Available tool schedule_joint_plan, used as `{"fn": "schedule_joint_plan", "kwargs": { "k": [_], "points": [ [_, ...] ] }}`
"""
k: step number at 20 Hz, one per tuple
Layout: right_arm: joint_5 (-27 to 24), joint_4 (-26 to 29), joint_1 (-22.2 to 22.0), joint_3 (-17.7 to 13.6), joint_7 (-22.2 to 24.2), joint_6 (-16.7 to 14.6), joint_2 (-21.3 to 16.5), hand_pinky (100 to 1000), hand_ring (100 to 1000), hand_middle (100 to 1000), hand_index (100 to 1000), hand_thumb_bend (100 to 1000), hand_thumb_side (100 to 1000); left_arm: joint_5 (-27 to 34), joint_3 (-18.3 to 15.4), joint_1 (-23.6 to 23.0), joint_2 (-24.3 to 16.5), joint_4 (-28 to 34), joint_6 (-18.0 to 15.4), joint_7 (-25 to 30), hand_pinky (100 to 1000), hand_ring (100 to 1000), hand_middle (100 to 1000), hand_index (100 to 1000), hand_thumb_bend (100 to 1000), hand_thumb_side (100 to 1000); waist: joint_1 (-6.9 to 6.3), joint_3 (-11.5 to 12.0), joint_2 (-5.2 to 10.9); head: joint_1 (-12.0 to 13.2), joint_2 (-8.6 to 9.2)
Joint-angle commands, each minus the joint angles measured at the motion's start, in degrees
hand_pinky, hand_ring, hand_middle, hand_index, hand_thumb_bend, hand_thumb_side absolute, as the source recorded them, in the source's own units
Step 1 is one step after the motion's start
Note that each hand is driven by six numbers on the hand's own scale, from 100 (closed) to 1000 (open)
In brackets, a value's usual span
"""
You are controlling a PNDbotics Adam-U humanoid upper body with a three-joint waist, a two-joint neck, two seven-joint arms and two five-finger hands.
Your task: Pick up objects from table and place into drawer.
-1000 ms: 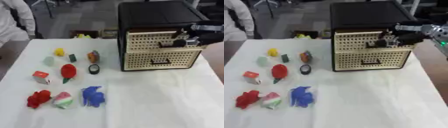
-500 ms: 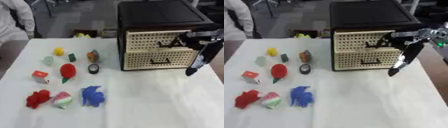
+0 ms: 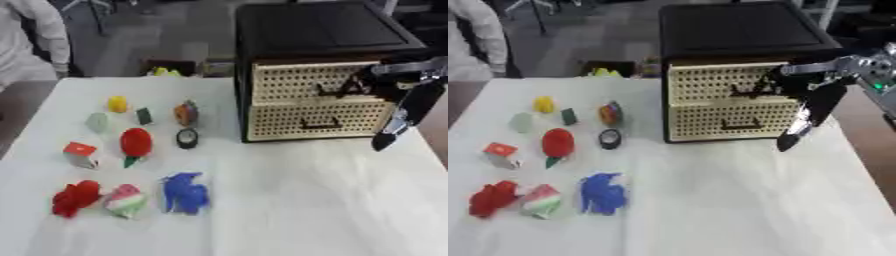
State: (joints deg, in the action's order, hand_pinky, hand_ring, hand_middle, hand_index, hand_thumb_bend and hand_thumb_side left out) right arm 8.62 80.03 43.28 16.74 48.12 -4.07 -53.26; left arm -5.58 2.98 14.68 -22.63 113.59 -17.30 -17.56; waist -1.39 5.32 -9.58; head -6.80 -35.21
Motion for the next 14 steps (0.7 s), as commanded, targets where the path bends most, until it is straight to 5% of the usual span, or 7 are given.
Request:
{"fn": "schedule_joint_plan", "kwargs": {
  "k": [1,14],
  "points": [
    [0.7,-0.4,1.2,-0.2,0.0,-0.1,-1.1,100,100,100,839,1000,397,0.3,-0.3,0.7,-1.5,1.0,0.0,0.2,414,558,615,766,100,1000,0.10,0.0,0.62,-0.2,0.56],
    [3.0,2.8,1.7,-3.0,-3.9,-0.9,-1.9,100,100,100,841,1000,414,0.2,-0.3,0.6,-1.6,1.0,-0.1,0.2,414,558,616,764,100,1000,0.08,-0.3,0.41,-0.2,0.59]
  ]
}}
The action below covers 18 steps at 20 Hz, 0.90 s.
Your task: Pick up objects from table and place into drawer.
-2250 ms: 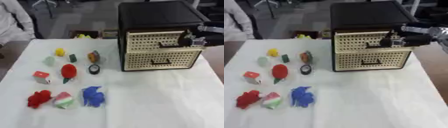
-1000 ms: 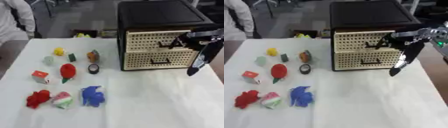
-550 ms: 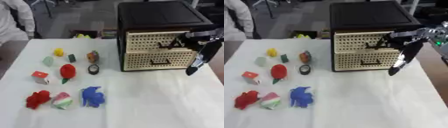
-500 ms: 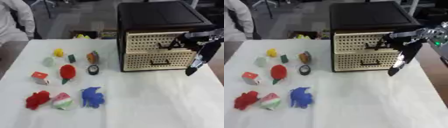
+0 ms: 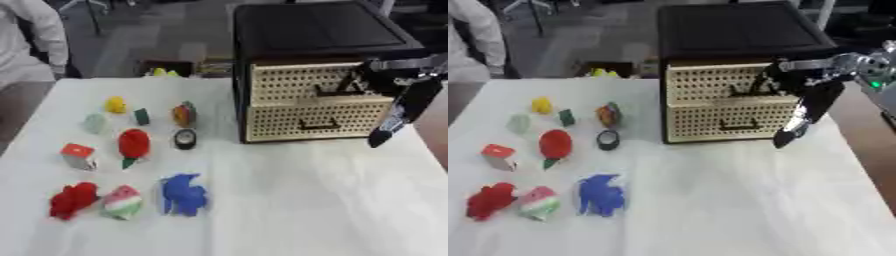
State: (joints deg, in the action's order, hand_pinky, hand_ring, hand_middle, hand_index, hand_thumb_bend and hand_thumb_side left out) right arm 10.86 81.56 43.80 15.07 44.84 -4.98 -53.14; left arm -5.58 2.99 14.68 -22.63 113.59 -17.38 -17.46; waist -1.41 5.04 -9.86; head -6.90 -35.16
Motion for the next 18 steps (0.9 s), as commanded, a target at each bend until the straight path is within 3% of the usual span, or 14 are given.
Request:
{"fn": "schedule_joint_plan", "kwargs": {
  "k": [1,11,18],
  "points": [
    [0.9,1.4,1.2,-1.4,-0.8,0.1,-2.0,100,100,100,841,1000,417,0.2,-0.3,0.6,-1.6,1.0,0.0,0.2,414,558,616,765,100,1000,0.10,0.0,0.66,-0.1,0.54],
    [3.1,2.0,1.1,-1.2,-2.1,0.9,-2.0,100,100,100,850,1000,409,0.2,-0.2,0.8,-1.4,1.0,0.0,0.3,414,558,616,763,100,1000,0.08,0.0,0.26,-0.1,0.66],
    [8.4,1.6,0.5,0.5,-2.3,0.3,-2.1,100,100,100,866,1000,415,0.3,-0.2,0.8,-1.3,1.0,-0.1,0.3,414,559,616,764,100,1000,0.03,0.3,0.09,-0.3,0.69]
  ]
}}
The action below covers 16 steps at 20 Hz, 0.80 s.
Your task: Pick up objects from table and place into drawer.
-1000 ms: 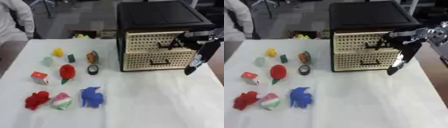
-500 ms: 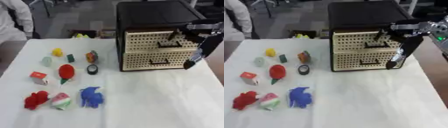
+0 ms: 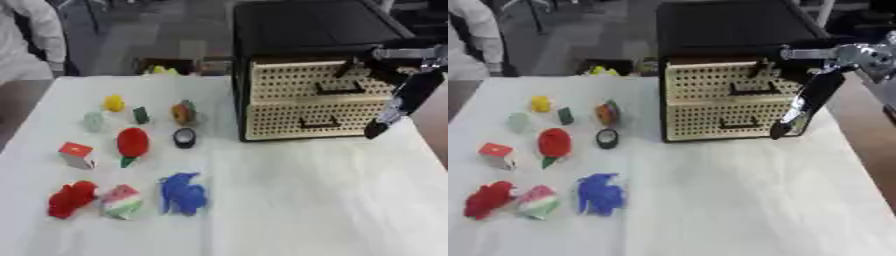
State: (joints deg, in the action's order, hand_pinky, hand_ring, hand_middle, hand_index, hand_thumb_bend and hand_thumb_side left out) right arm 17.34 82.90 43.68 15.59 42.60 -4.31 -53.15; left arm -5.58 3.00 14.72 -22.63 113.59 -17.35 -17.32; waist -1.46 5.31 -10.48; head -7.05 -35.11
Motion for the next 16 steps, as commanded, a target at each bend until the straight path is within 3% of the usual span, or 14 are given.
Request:
{"fn": "schedule_joint_plan", "kwargs": {
  "k": [1,8,16],
  "points": [
    [2.7,0.3,0.6,0.3,0.1,-0.5,-2.0,100,100,100,866,1000,415,0.3,-0.2,0.8,-1.3,1.0,-0.1,0.2,414,559,616,764,100,1000,0.08,0.0,0.70,-0.2,0.69],
    [6.0,0.8,0.0,1.4,0.2,-1.4,-2.0,100,100,100,874,1000,425,0.3,-0.2,0.8,-1.2,1.0,-0.1,0.2,413,559,616,763,100,1000,0.02,0.1,0.55,-0.2,0.83],
    [6.3,1.3,-0.5,3.0,3.2,-1.4,-2.1,100,100,100,864,971,404,0.3,-0.1,0.9,-1.1,1.0,-0.1,0.3,413,559,615,762,100,1000,0.11,0.2,0.40,-0.2,0.94]
  ]
}}
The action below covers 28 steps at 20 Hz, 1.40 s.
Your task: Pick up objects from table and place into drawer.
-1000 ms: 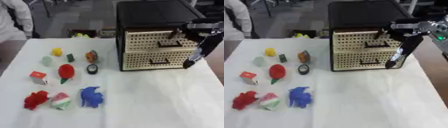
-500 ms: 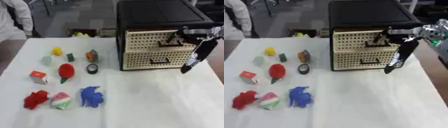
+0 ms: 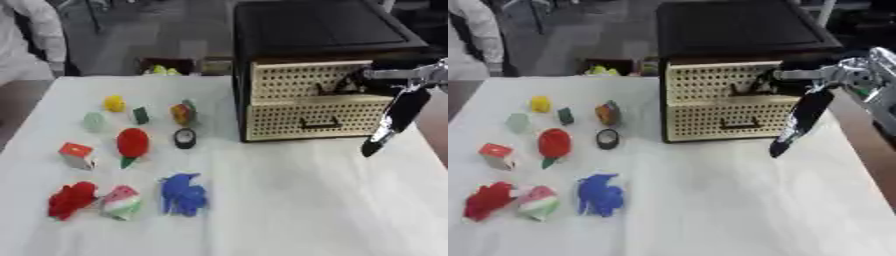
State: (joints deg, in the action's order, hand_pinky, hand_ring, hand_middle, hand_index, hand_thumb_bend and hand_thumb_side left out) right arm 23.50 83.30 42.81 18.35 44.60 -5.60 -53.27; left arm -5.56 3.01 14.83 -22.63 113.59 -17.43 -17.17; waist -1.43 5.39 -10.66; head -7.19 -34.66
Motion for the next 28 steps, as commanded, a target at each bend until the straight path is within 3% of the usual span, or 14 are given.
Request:
{"fn": "schedule_joint_plan", "kwargs": {
  "k": [1,16,28],
  "points": [
    [-0.2,0.8,0.3,0.3,1.7,0.0,-1.9,100,100,100,856,966,407,0.3,-0.1,0.8,-1.1,1.0,0.0,0.2,414,559,615,762,100,1000,0.11,0.1,0.57,-0.1,0.50],
    [-4.4,2.4,-0.3,-0.9,0.7,2.6,-2.4,100,100,100,810,956,440,0.4,-0.2,0.8,-1.2,1.0,0.1,0.2,415,561,616,762,100,1000,0.28,-0.2,0.76,-0.1,0.64],
    [-5.6,8.3,-6.1,-3.1,-2.4,3.7,-5.3,100,100,100,812,965,458,0.4,-0.2,1.0,-1.3,1.0,-0.1,0.2,415,561,615,762,100,1000,0.26,-0.4,0.55,0.2,0.98]
  ]
}}
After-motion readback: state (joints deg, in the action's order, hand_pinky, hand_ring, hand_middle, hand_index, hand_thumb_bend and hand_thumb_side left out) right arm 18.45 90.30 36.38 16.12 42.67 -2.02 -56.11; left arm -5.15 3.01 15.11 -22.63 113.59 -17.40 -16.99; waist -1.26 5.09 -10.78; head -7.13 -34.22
